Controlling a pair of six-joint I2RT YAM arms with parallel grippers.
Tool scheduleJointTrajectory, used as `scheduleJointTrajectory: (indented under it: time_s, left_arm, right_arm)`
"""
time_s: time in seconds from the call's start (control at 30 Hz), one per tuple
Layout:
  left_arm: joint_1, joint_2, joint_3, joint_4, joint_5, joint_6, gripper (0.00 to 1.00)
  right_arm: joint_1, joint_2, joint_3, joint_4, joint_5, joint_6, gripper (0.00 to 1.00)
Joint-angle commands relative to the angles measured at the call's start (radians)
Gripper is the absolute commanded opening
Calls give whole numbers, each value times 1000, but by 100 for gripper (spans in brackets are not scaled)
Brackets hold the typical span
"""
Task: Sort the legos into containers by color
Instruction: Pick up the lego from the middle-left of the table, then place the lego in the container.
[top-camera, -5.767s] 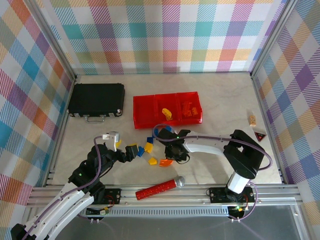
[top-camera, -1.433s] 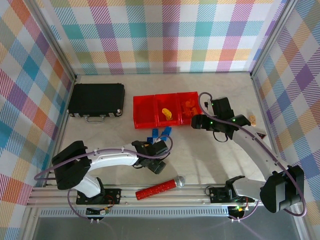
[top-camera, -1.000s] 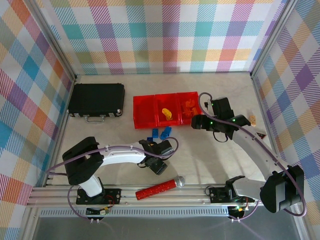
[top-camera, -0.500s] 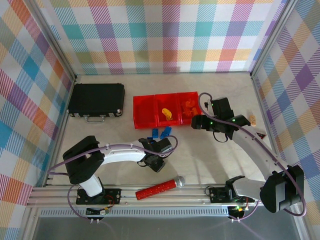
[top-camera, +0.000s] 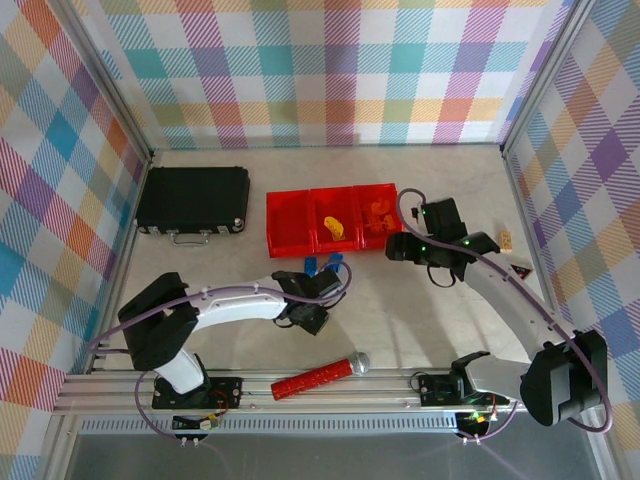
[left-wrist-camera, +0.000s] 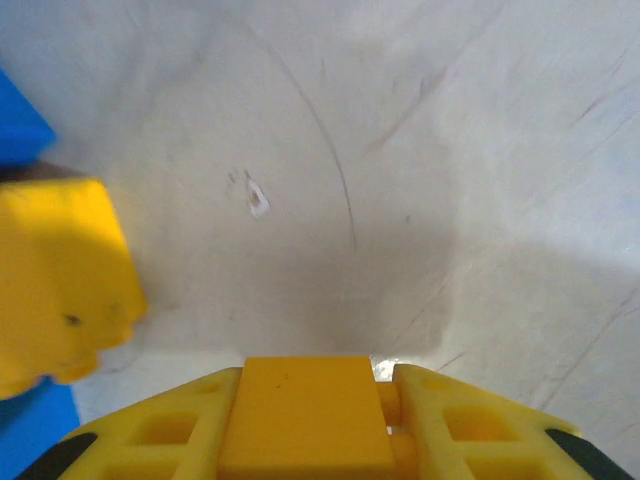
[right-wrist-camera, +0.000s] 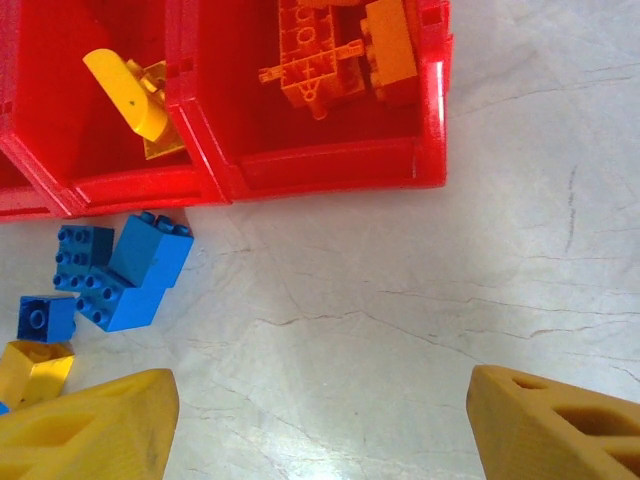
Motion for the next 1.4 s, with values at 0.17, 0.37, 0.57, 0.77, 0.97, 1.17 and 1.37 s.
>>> scheduleJointTrajectory:
  time_s: [0.17, 0.37, 0.57, 0.77, 0.97, 1.17, 1.37]
  left_arm:
    - [139, -16, 276, -59, -54, -19, 23]
    - [211, 147, 526, -96, -106, -6, 22]
    - [244, 352, 753, -143, -120, -18, 21]
    - [283, 479, 891, -141, -148, -67, 20]
    - [332, 504, 907, -33, -158, -119, 22]
    - [363, 592, 1011, -34, -105, -124, 23]
    - [370, 678, 1108, -40, -101, -103, 24]
  right_arm:
    - [1, -103, -40, 45, 84, 45, 76]
    - [1, -166, -85, 40, 96, 66, 76]
    - [1, -199, -128, 32, 89, 82, 76]
    - [1, -214, -162, 49, 62, 100, 76]
    - [1, -216, -172, 38, 67, 93, 76]
    - [1, -239, -168, 25, 93, 70, 76]
    - [0, -249, -163, 10, 95, 68, 76]
